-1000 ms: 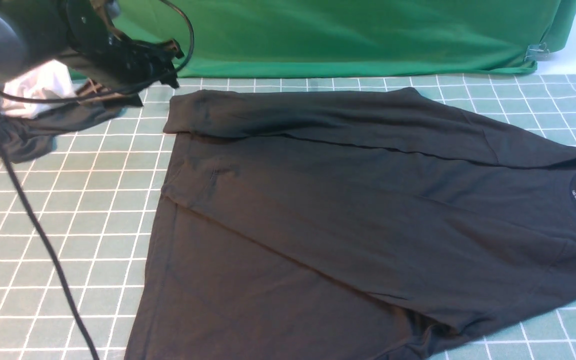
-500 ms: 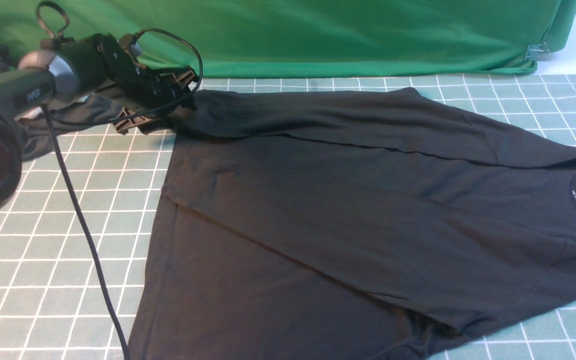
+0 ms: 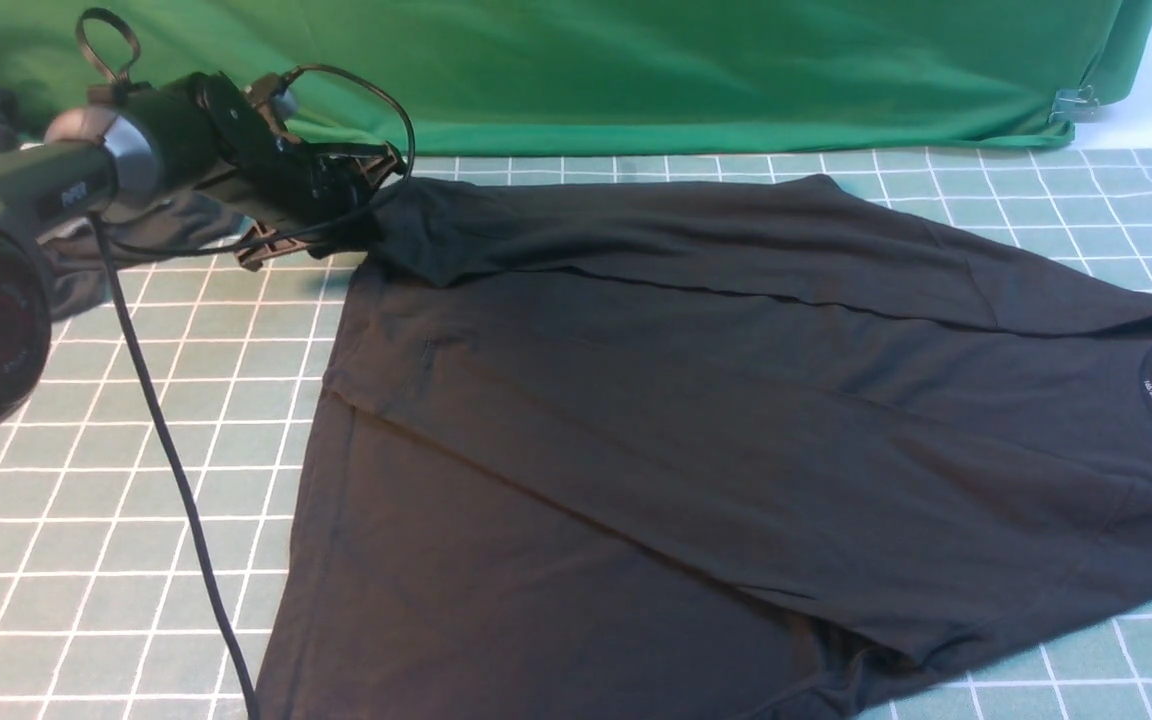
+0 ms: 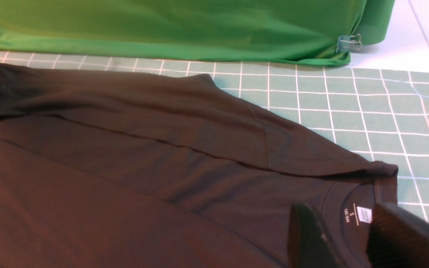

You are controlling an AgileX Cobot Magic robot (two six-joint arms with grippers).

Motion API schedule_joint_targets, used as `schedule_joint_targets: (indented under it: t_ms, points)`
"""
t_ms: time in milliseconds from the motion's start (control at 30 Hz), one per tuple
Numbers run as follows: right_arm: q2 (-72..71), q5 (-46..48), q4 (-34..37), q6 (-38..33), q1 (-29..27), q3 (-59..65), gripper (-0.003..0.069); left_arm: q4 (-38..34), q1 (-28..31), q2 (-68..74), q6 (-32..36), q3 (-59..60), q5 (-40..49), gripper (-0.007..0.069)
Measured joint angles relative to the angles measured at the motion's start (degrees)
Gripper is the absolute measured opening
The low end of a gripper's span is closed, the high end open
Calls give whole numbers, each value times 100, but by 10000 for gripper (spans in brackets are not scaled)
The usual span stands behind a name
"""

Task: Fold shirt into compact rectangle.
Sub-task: 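Grab the top left corner of the dark shirt with the left gripper, then fold the left side of the dark shirt inward over its body with the left gripper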

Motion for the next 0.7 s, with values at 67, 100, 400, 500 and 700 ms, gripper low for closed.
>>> schedule_joint_targets:
  t_ms: [67,100,400,500,700]
  points:
    - [0,0,0,0,0,0,237,-7,0,-187,25,25,17,22]
    - [0,0,0,0,0,0,237,-7,0,-407,36,26,33,22]
    - [0,139,0,-7,0,0,237,280,-249,-1679,87,42,2043,22]
    - [0,254,0,-4,0,0,237,717,-523,-1898,-86,295,2504,22]
    - [0,438,22,24,0,0,237,2193,-1295,-2818,-1351,2286,2468,22]
